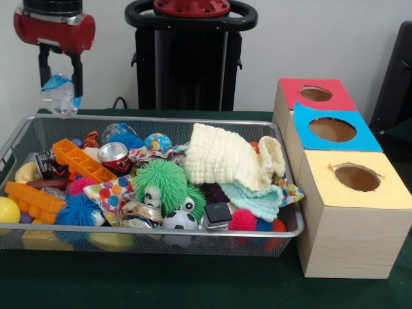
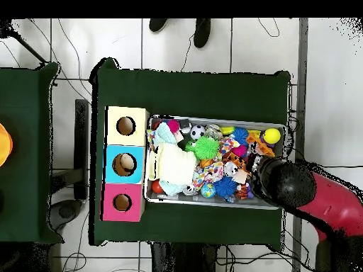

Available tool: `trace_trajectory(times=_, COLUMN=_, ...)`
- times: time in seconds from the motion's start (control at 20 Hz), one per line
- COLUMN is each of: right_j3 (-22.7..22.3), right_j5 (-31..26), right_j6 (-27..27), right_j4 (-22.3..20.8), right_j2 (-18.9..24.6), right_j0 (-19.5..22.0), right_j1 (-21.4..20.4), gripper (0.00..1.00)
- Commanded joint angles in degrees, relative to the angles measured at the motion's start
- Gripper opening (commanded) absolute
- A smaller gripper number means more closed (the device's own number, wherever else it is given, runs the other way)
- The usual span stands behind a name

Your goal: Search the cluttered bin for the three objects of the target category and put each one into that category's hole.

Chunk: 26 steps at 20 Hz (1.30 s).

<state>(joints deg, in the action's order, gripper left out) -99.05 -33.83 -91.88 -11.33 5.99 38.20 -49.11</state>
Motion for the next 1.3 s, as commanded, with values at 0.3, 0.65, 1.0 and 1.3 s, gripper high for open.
trace_trajectory(times=0.3, right_j3=-7.9, right_j5=0.9, right_j6=-9.6, right_j4=3.9, right_j2=1.6, right_j0=-4.2, right_j1=2.7, gripper=0.00)
trace_trajectory(times=0.65, right_j3=-7.9, right_j5=1.1, right_j6=-10.8, right_j4=5.5, right_j2=1.5, right_j0=-7.2, right_j1=3.2, gripper=0.00)
trace_trajectory(times=1.0, right_j3=-8.9, right_j5=1.7, right_j6=-10.6, right_j4=6.6, right_j2=1.1, right_j0=-9.4, right_j1=2.0, gripper=0.00)
trace_trajectory(times=1.3, right_j3=-10.2, right_j5=4.0, right_j6=-10.4, right_j4=6.9, right_j2=1.1, right_j0=-10.8, right_j1=1.0, gripper=0.00)
